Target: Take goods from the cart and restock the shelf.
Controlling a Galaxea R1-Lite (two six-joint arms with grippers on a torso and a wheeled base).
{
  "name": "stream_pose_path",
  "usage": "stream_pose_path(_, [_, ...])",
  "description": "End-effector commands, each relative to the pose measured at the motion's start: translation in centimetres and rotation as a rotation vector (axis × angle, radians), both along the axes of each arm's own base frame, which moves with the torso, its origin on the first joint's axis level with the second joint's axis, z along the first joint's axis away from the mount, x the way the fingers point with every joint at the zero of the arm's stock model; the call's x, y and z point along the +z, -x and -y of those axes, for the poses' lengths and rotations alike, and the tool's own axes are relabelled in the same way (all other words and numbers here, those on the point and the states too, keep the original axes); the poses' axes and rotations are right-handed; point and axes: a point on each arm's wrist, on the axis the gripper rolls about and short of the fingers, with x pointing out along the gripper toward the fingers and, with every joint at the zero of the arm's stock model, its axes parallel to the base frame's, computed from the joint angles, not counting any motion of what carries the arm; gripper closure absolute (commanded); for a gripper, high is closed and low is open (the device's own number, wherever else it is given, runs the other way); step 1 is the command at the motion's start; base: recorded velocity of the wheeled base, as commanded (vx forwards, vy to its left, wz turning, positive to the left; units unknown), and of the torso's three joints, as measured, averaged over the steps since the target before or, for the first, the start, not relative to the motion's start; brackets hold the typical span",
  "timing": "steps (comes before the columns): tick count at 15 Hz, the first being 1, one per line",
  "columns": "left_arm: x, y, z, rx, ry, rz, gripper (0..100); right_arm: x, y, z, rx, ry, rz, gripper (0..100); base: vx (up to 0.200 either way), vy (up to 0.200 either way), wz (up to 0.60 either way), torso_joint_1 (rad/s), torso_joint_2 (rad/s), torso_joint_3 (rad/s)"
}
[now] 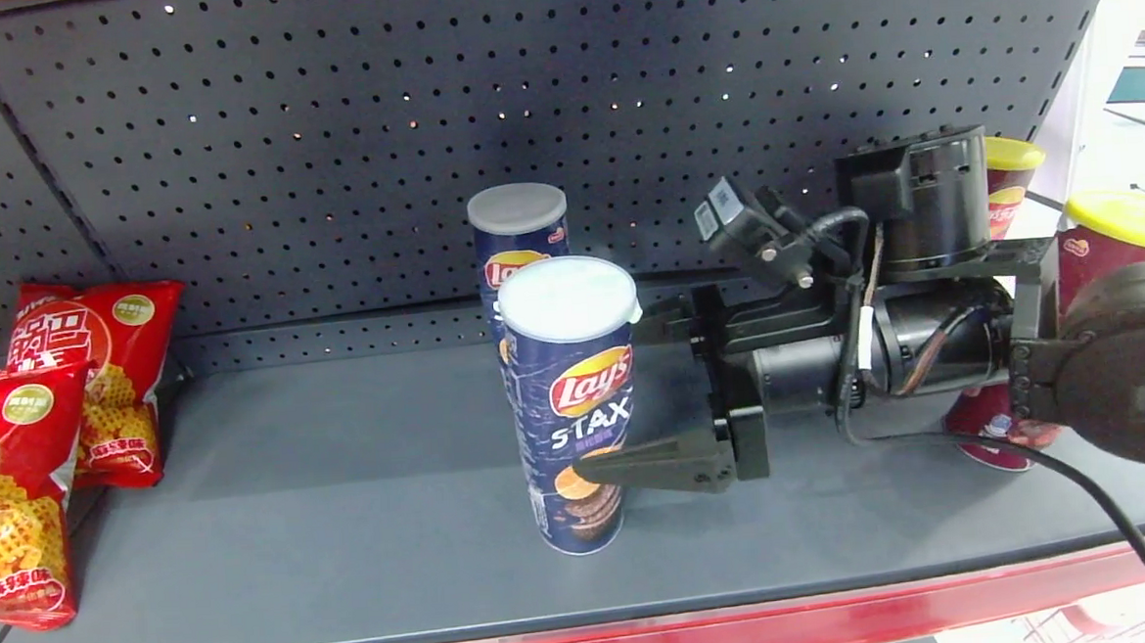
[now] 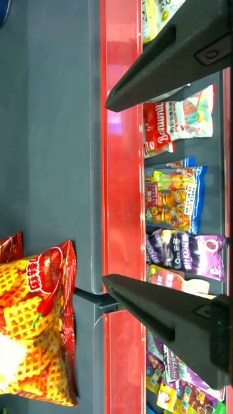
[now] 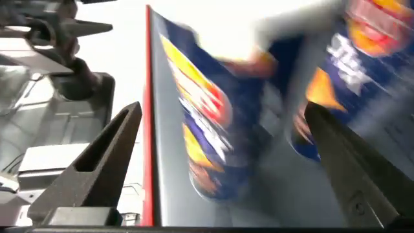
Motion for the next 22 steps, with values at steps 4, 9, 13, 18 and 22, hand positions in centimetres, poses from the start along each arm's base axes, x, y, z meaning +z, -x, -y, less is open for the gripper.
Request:
stream_pose_path(4, [0.0, 0.0, 0.0, 0.001, 0.0, -0.002, 0, -1.1, 0.4, -3.6, 0.085, -0.003, 0.001, 100, 0.0, 0.0, 0.0, 0.0, 0.0, 0.0])
stream_pose_path(9, [0.0, 0.0, 0.0, 0.001, 0.0, -0.001, 0, -0.7, 0.6, -4.1, 0.092, -0.011, 0.006, 100, 0.0, 0.0, 0.0, 0.0, 0.0, 0.0])
stream_pose_path(13, [0.0, 0.0, 0.0, 0.001, 0.0, -0.001, 0, -0.3, 0.1, -4.3, 0.062, -0.023, 0.006, 100, 0.0, 0.0, 0.0, 0.0, 0.0, 0.0])
stream_pose_path(18, [0.0, 0.0, 0.0, 0.001, 0.0, -0.002, 0, -0.3, -0.5, -4.9, 0.025, -0.032, -0.01, 100, 0.0, 0.0, 0.0, 0.0, 0.0, 0.0])
stream_pose_path(22, [0.0, 0.0, 0.0, 0.001, 0.0, -0.002, 0, -0.8, -0.6, -5.0, 0.018, -0.03, -0.023, 100, 0.0, 0.0, 0.0, 0.0, 0.0, 0.0])
